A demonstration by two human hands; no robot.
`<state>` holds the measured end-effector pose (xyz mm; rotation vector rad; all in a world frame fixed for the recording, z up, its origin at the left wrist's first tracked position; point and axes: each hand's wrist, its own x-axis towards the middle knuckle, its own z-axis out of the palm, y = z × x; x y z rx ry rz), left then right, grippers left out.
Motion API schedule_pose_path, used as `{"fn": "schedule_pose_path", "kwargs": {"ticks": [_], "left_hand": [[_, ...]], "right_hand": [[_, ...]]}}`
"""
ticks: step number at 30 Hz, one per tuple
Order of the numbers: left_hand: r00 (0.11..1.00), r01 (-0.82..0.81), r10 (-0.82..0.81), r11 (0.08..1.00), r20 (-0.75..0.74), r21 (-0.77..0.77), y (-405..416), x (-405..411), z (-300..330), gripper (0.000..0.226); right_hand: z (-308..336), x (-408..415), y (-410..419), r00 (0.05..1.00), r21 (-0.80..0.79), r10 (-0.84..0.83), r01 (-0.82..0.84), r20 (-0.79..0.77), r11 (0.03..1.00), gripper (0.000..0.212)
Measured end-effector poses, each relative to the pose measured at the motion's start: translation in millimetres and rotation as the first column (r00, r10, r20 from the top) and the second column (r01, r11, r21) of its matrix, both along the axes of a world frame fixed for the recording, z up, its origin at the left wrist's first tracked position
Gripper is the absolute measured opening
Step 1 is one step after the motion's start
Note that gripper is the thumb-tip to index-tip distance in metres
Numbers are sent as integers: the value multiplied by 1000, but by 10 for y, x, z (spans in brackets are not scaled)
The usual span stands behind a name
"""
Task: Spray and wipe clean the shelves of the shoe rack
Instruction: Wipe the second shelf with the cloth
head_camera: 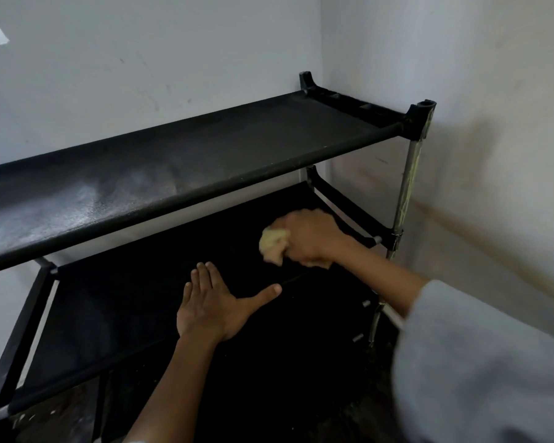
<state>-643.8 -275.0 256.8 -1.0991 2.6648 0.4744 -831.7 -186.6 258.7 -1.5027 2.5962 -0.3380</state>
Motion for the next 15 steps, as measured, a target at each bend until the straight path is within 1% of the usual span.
{"fn": "schedule_pose_path", "kwargs": {"ticks": [1,2,4,6,8,9,10,11,13,14,15], "left_hand": [[1000,-6,6,1000,1,4,21,-3,13,140],[1000,-10,10,1000,2,5,39,-5,28,139],[1000,-12,12,1000,5,3,59,-2,52,137],[1000,-6,6,1000,9,2,39,-2,47,138],[1000,3,-3,1000,14,14,1,3,29,142],[1000,3,-3,1000,12,18,-21,8,11,142],[1000,3,-3,1000,8,18,-42,15,-11,141],[1000,2,-3,1000,5,14,-56,19,-33,140],[1000,5,-5,1000,-1,-9,-77,19,-78,139],[1000,-1,1,1000,-7,-22,-80,14,-100,140],[1000,-13,13,999,-16,-29,-73,5,-119,142]], "right_hand": [[7,31,81,991,-2,122,-122,50,993,50],[21,22,139,977,-15,189,-188,103,982,54],[15,-50,181,962,-57,207,-200,177,978,56],[-43,-95,127,979,-76,155,-146,133,986,57],[-112,-157,16,998,-115,51,-47,32,992,53],[-132,-216,-42,999,-141,-37,36,0,989,49],[-137,-289,-101,987,-155,-161,157,-15,975,44],[-119,-351,-164,953,-154,-302,295,-25,943,38],[-74,-399,-306,842,-121,-537,529,-45,840,37],[-54,-375,-390,795,-105,-606,599,-41,794,37],[-24,-308,-471,770,-93,-637,632,-32,769,35]]}}
